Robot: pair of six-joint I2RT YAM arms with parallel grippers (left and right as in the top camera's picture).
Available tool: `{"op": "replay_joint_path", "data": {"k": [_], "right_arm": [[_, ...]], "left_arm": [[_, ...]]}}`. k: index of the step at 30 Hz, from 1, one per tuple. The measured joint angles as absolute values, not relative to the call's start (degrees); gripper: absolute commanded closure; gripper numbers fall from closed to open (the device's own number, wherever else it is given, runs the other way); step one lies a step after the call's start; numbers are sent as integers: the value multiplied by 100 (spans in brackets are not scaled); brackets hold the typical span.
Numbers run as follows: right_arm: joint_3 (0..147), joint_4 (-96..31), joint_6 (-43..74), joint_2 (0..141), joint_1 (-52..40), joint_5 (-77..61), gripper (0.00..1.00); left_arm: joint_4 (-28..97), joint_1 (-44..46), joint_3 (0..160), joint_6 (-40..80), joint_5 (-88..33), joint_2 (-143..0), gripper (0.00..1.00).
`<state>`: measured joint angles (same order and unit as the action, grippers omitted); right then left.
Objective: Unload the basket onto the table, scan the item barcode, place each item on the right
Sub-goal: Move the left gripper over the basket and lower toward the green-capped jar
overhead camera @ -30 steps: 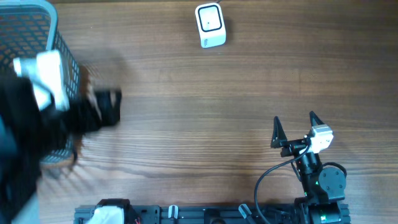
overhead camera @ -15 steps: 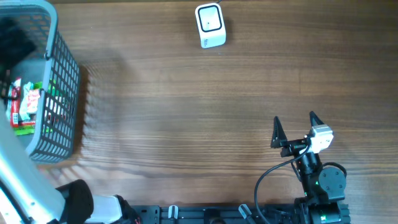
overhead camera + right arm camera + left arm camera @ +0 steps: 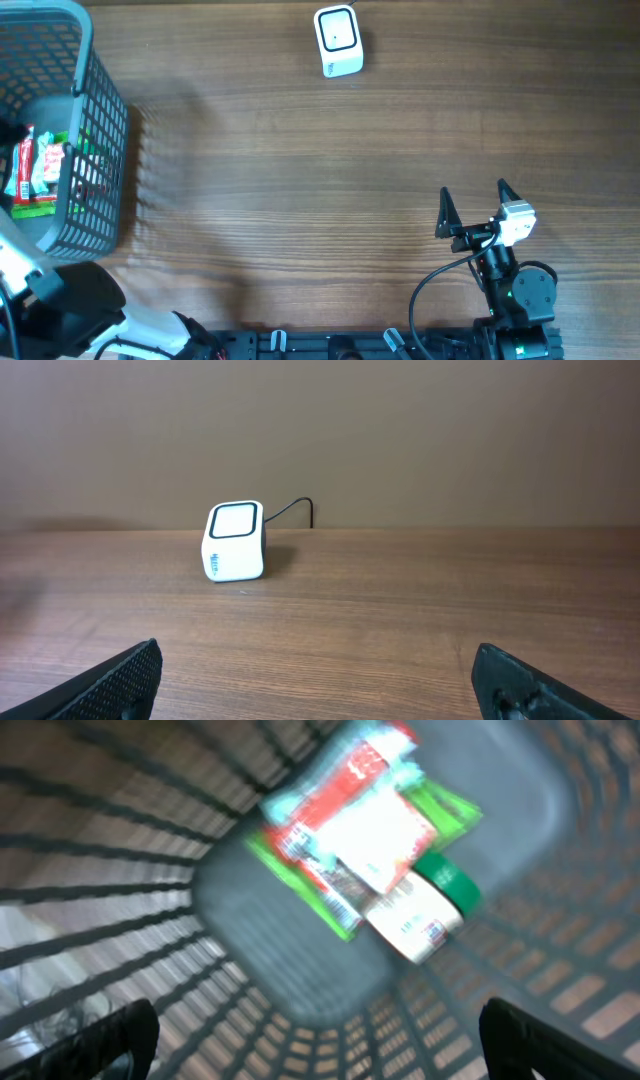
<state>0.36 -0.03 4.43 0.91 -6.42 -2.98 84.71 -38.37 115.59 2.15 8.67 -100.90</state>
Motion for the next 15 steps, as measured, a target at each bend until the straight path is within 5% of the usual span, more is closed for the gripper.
{"op": "replay_joint_path", "data": {"k": [6, 13, 15], "right_arm": [[36, -3, 443, 91, -642, -298, 0], [36, -5, 443, 91, -642, -298, 0], [36, -3, 443, 91, -642, -298, 0]], "left_arm": [[7612, -3846, 10254, -1162, -80, -10261, 0], [7157, -3844, 9902, -1782, -434, -10643, 20], [7050, -3844, 9896, -2051, -668, -10853, 19]]}}
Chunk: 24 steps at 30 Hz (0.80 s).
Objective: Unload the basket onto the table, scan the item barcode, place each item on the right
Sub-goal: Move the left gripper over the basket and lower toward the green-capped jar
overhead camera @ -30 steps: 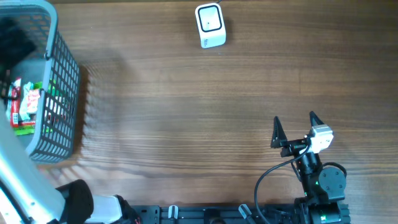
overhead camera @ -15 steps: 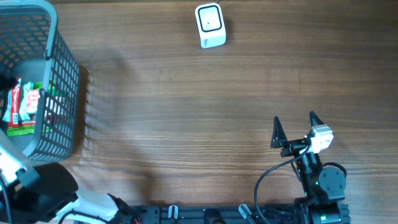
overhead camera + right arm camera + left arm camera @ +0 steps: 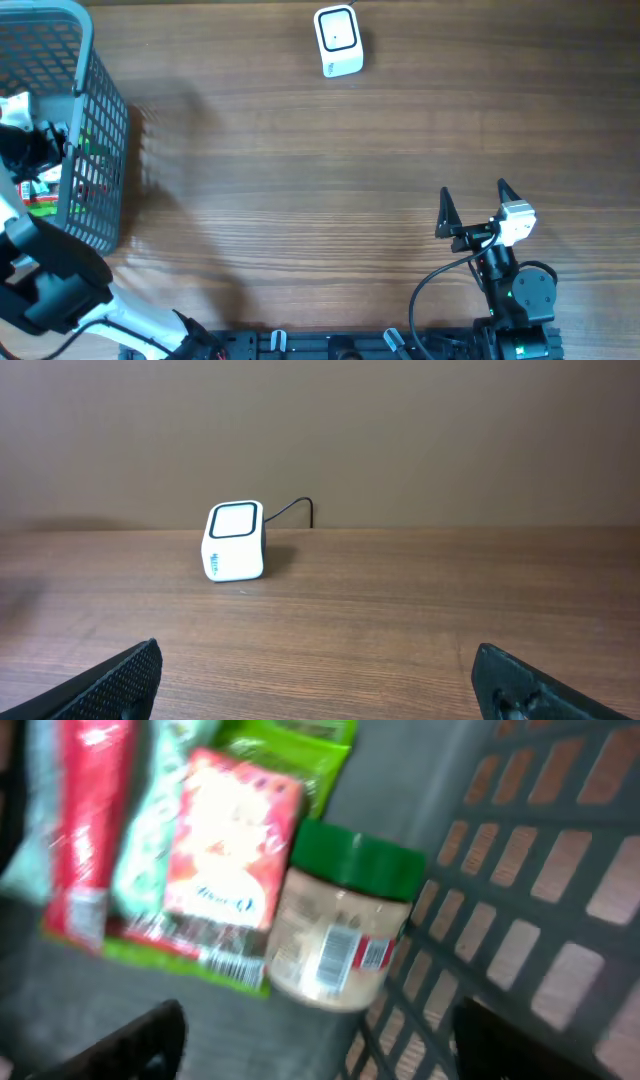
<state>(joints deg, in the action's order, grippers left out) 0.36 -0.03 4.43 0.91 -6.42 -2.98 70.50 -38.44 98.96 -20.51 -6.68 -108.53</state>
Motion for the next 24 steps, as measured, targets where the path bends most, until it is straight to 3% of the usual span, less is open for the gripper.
{"op": "replay_joint_path", "data": {"k": [24], "right_arm": [[36, -5, 443, 91, -642, -298, 0]], "left_arm": [[6418, -3776, 9806, -2421, -1216, -12003, 28]]}}
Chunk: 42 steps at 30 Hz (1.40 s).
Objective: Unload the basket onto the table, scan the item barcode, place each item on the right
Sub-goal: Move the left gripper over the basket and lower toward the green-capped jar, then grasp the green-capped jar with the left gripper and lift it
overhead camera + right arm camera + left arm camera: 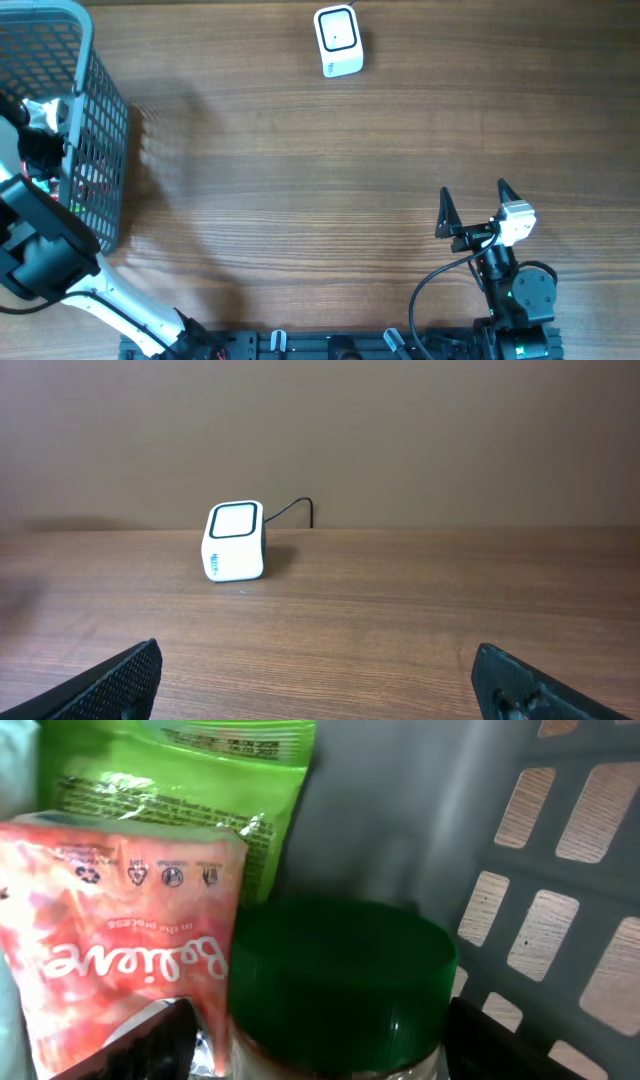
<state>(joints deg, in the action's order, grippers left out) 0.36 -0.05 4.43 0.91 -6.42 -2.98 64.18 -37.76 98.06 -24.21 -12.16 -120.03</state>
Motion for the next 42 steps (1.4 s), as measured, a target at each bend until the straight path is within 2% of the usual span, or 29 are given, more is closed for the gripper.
{"op": "replay_joint_path", "data": {"k": [19, 22, 26, 29, 33, 36, 42], "right_arm": [[36, -5, 443, 91, -642, -298, 0], [36, -3, 443, 91, -642, -298, 1], [36, -3, 443, 91, -642, -298, 0], [36, -5, 443, 91, -642, -298, 0], [36, -3, 443, 91, -642, -298, 0], [36, -3, 443, 91, -642, -298, 0], [36, -3, 443, 91, -642, -298, 0]], "left_arm": [[6383, -3756, 9824, -2128, -1229, -12001, 32], [6198, -3756, 9697, -2062, -1234, -11939, 36], [5990, -3754, 9496, -2032, -1247, -11813, 53], [5948, -3756, 9489, -2025, -1249, -11745, 57], [5957, -3765, 9579, -2023, -1190, -11598, 57], [5990, -3756, 9609, -2023, -1175, -11590, 48], [6117, -3756, 9612, -2021, -1072, -11452, 41]]}}
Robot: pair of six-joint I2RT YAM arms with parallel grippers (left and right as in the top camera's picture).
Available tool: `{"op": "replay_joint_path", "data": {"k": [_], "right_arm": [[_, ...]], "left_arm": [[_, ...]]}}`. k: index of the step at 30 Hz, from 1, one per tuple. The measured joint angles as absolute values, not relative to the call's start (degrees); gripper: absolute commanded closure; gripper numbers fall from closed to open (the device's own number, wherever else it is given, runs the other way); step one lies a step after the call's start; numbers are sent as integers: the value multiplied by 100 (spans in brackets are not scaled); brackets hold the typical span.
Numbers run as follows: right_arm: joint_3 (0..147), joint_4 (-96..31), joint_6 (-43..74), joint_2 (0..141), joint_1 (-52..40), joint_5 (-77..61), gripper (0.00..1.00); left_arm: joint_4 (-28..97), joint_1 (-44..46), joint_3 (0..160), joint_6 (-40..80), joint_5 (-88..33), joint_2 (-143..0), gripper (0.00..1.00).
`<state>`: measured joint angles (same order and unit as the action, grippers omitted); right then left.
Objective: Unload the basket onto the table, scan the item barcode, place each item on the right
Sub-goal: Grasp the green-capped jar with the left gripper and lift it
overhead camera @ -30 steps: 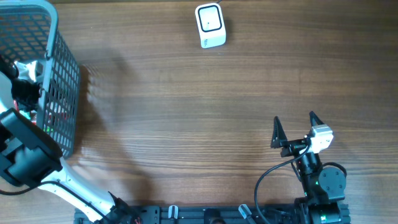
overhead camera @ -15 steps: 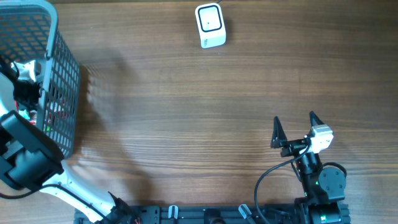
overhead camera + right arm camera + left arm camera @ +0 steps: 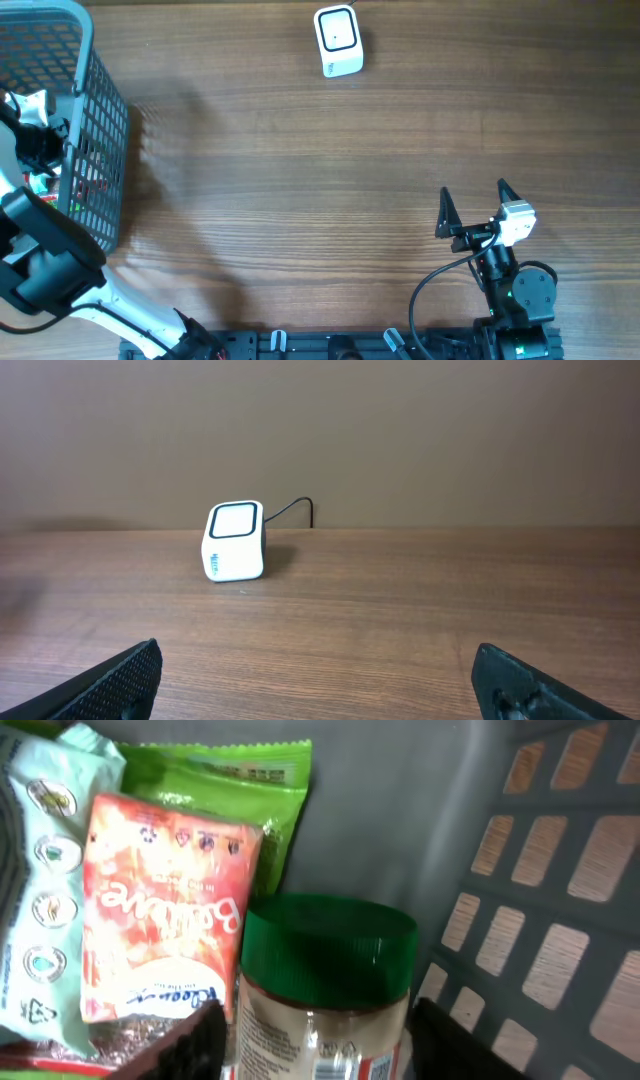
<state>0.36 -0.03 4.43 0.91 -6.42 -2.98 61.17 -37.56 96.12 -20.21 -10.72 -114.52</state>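
A jar with a green lid and a barcode label stands in the grey basket, against its wall. My left gripper reaches down into the basket, and its fingers press both sides of the jar. In the overhead view the left gripper hides the jar. The white scanner sits at the far middle of the table, and the right wrist view shows the scanner too. My right gripper rests open at the near right, empty.
Beside the jar in the basket lie a red pouch, a green pouch and a pale patterned pack. The scanner's cable runs off behind it. Bare wooden table lies between basket and scanner.
My left gripper's fingers have come in against the jar's sides. The wrist view now takes in more of the pouches and the jar's body. The right arm has not moved.
My left gripper was open high above the basket's contents. Then it was lower, with the jar and pouches close. Then its fingers stood wide on either side of the green lid. Now they are shut on the jar. The right arm stayed still throughout.
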Motion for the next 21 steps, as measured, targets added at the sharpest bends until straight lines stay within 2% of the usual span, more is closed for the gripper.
{"op": "replay_joint_path", "data": {"k": [5, 7, 12, 13, 14, 17, 19, 21], "right_arm": [[36, -3, 443, 91, -642, -298, 0], [36, -3, 443, 91, -642, -298, 0], [36, -3, 443, 91, -642, -298, 0], [36, -5, 443, 91, -642, -298, 0], [36, -5, 443, 91, -642, -298, 0], [36, -3, 443, 91, -642, -298, 0], [36, -3, 443, 91, -642, -298, 0], [36, -3, 443, 91, -642, -298, 0]], "left_arm": [[6108, -3756, 9378, -2021, -1052, -11450, 41], [6029, -3756, 9198, -2023, -1057, -11448, 38], [5524, -3756, 8748, -2023, -1107, -11297, 37], [5321, -3754, 8600, -2023, -1133, -11236, 46], [5116, -3756, 8423, -2023, -1151, -11135, 49], [4958, -3756, 8357, -2025, -1168, -11093, 53], [4943, -3756, 8357, -2023, -1170, -11093, 46], [4943, -3756, 8364, -2016, -1168, -11087, 43]]}}
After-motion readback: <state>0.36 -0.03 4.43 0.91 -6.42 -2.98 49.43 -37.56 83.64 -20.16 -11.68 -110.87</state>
